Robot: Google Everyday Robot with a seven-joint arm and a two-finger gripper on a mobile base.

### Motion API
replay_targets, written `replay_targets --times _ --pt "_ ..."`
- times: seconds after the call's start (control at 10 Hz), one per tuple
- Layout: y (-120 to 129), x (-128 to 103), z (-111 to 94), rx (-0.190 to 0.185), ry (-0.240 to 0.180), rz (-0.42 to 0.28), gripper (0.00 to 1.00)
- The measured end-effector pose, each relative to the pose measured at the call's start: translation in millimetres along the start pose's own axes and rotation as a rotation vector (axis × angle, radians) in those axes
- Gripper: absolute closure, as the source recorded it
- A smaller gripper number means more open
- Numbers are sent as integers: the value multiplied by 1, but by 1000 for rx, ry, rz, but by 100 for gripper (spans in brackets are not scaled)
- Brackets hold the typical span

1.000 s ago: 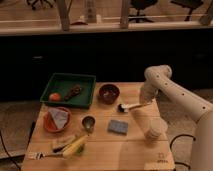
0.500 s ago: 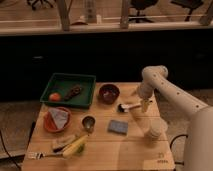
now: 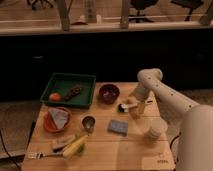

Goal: Place brush in metal cup

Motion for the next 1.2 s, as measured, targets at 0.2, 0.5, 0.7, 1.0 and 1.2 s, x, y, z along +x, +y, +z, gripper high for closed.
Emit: replay_targets --times 0.2,0.5,0.7,1.0,1.2 --pt "3 8 5 -9 -6 22 22" --pt "5 16 7 -12 -9 46 50" --pt "4 18 7 -12 -9 62 71" --pt "4 17 9 -25 -7 75 97" --pt "7 16 10 -32 1 80 100"
